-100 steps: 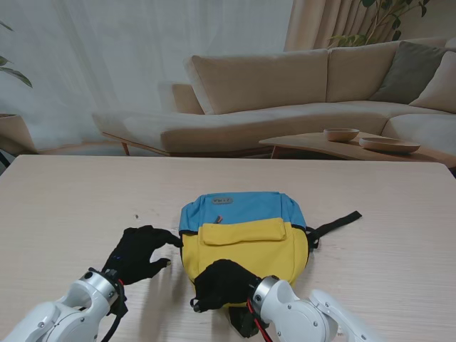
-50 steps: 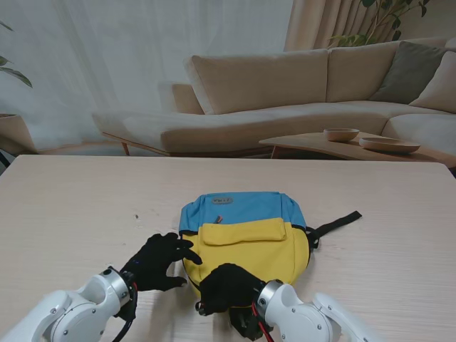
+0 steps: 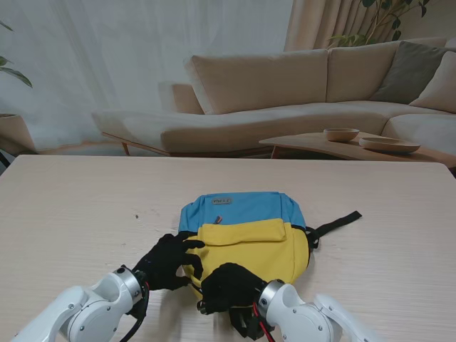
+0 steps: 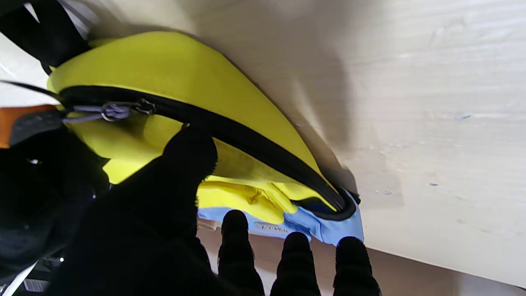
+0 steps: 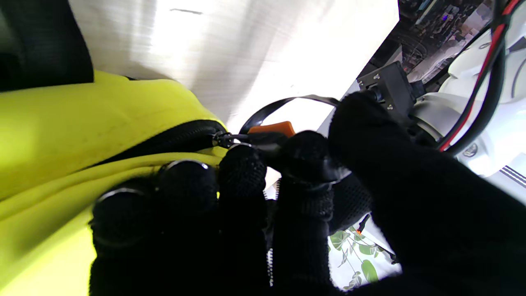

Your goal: Pack books into the school bag then zip close the school bag

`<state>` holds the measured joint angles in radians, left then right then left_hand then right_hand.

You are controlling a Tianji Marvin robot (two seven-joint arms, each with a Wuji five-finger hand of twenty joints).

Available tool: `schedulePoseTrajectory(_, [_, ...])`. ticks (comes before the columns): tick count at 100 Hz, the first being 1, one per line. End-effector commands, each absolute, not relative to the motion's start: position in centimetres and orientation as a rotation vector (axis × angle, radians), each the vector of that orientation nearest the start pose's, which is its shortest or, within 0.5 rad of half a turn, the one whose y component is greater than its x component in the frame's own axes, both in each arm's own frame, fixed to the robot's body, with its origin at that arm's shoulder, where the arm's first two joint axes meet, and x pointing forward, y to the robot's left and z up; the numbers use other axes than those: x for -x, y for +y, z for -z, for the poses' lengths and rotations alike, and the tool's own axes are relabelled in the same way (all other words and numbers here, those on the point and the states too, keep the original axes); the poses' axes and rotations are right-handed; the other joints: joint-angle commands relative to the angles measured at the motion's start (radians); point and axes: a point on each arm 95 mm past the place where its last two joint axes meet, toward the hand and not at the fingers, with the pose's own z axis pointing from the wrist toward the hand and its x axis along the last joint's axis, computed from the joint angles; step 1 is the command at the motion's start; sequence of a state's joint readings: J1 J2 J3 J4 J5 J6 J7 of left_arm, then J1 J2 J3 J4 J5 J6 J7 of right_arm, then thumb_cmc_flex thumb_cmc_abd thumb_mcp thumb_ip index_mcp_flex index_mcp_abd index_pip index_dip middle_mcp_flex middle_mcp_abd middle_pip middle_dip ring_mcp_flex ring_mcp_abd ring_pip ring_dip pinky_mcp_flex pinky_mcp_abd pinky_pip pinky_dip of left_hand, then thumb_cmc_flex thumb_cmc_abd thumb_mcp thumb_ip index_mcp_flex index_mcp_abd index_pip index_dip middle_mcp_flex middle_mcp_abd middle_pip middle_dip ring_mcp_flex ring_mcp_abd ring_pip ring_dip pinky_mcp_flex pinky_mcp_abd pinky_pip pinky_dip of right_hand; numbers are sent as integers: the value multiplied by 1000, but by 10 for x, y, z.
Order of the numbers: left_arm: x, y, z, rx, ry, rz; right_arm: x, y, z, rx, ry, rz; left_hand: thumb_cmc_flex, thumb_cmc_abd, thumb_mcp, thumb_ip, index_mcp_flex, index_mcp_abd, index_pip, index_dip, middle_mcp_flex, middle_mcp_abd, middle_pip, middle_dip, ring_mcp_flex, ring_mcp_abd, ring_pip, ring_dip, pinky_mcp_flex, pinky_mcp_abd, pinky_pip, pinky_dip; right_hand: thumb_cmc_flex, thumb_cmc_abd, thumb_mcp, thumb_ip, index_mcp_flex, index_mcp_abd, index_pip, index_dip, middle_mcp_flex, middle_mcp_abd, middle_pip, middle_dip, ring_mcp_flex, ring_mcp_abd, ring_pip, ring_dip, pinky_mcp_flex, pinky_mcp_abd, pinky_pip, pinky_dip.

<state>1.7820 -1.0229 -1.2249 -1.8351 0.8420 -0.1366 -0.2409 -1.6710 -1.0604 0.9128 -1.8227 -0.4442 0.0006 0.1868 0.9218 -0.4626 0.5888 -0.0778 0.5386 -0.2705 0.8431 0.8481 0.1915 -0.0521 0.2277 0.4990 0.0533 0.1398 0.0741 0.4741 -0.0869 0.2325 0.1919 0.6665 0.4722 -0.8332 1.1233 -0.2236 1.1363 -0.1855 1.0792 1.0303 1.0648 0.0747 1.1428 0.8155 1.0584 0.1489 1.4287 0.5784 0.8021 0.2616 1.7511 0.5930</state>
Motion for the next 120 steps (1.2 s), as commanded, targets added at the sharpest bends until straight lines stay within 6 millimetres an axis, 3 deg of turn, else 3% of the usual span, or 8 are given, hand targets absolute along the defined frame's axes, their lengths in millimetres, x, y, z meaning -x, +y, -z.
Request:
schedulePoseTrajectory(1, [-316,-33,338,1385,1862,1578,-282,130,353,-1792,1861,-1897,30,-8,24,-15,85,-26,116,81,1,-26,37,1,-29,-25,5,32,-13,-28,-27,1,-34,10,-15,-26,27,-65,22,23,-22,-18,28,0,7,1,-2,7,1,-11,57,2])
schedulePoseTrajectory(22, [-315,-29,333,1324,1849,1578,-285,116,350,-1727,1887,-1875,-17,-65,153,-21,106,26,127,116,5,-10,92,24,-29,-22,7,72,-17,-18,-19,29,-42,31,-20,-14,16,-65,32,35,-26,-26,36,6,7,-6,2,10,5,-22,61,2])
schedulePoseTrajectory(99, [-317,-21,330,1292,1837,1535,-293,44,331,-1630,1990,-1746,-26,-70,185,-30,96,52,122,177,5,-7,119,60,-31,-19,10,88,-19,-11,-16,47,-59,79,-45,19,-1,-59,54,47,-33,-32,43,18,6,-14,11,17,9,-38,65,0])
schedulePoseTrajectory(105, [-318,-21,329,1292,1835,1534,-293,41,329,-1625,1997,-1742,-28,-70,184,-31,96,52,120,177,8,-7,123,62,-30,-18,10,89,-19,-11,-16,47,-68,94,-47,29,0,-55,68,58,-34,-42,50,24,7,-23,15,18,11,-44,67,-1])
schedulePoseTrajectory(120, [-317,-19,329,1286,1837,1525,-294,30,327,-1628,2010,-1725,-30,-72,187,-30,97,53,121,181,10,-3,130,65,-29,-16,12,91,-19,-9,-15,50,-98,150,-62,105,24,-34,142,131,-26,-72,78,51,18,-38,34,22,24,-57,78,-6])
